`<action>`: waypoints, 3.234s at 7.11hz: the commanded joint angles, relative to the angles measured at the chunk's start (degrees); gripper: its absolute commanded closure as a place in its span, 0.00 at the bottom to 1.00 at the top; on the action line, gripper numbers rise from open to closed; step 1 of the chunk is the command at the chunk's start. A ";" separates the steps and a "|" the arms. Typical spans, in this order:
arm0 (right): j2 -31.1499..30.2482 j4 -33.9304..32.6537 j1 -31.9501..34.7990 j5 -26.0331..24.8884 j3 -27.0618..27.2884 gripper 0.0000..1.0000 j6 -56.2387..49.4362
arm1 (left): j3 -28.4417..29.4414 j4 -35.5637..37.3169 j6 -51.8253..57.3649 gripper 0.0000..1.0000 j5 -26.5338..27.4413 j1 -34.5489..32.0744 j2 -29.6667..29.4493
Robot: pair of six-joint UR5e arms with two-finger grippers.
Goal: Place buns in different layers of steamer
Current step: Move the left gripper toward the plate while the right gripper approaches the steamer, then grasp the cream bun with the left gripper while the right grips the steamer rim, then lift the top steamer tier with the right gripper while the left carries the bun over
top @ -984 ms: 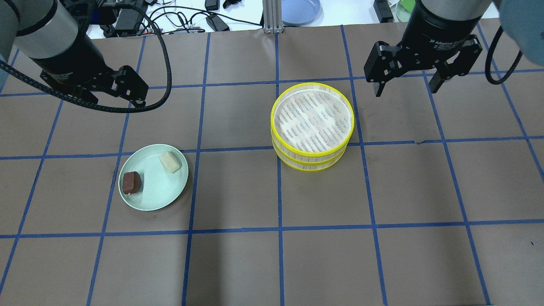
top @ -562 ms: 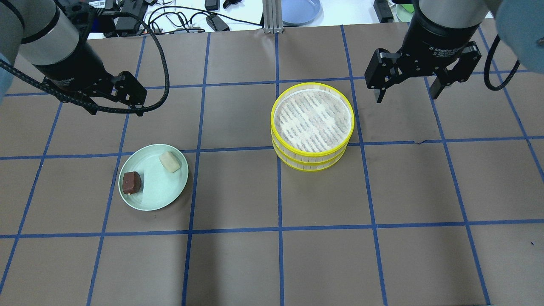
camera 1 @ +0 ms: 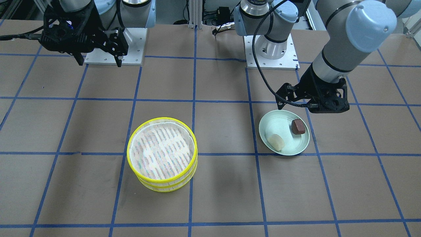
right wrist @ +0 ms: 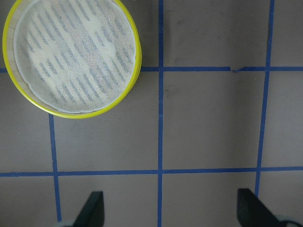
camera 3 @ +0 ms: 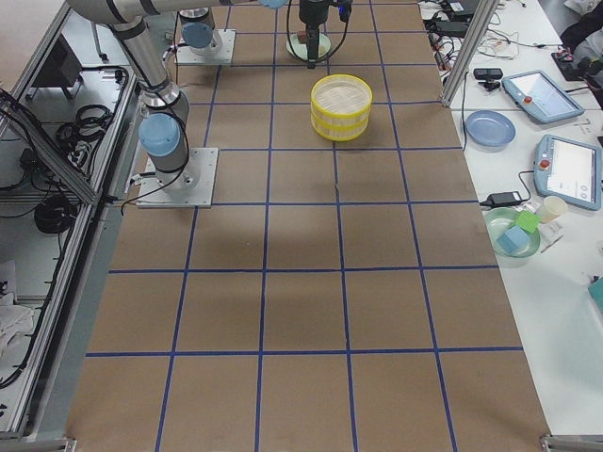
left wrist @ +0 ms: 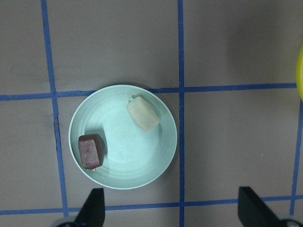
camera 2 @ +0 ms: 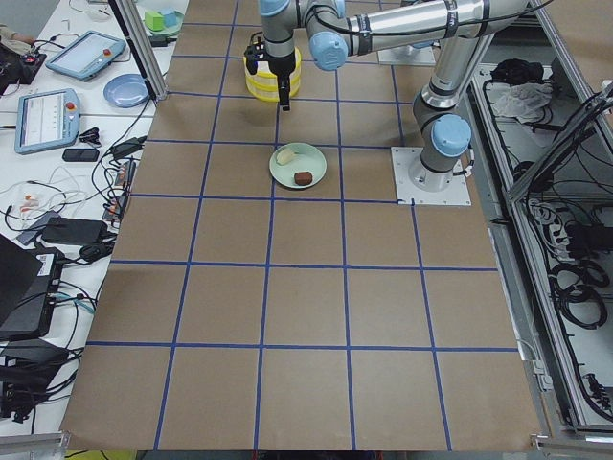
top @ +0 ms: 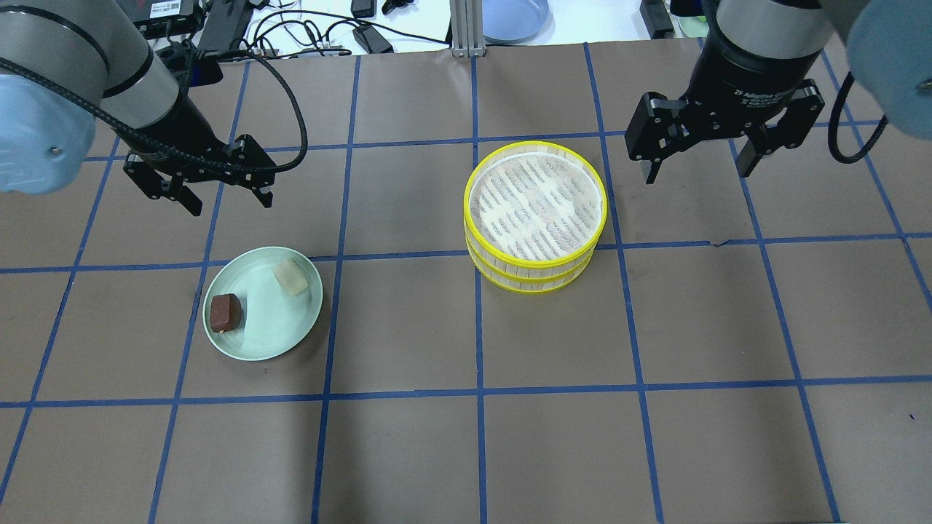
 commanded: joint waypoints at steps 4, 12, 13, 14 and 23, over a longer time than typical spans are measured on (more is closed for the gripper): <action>8.03 -12.44 0.65 -0.01 4.37 0.00 0.38 | -2.16 4.57 -6.61 0.02 -0.15 0.44 -12.39; 22.75 -28.98 1.18 0.07 7.47 0.70 1.08 | -3.04 8.70 -6.35 0.62 0.55 1.76 -22.17; 23.28 -29.07 1.18 0.07 7.47 0.70 1.08 | -2.86 8.70 -6.00 0.91 0.82 1.76 -22.26; 23.28 -29.07 1.18 0.07 7.47 0.70 1.08 | -2.60 8.70 -6.00 1.00 0.82 1.76 -22.17; 16.54 -22.08 -0.74 -0.01 6.32 1.00 1.53 | 4.25 8.16 -19.14 1.00 -11.37 -3.41 -13.12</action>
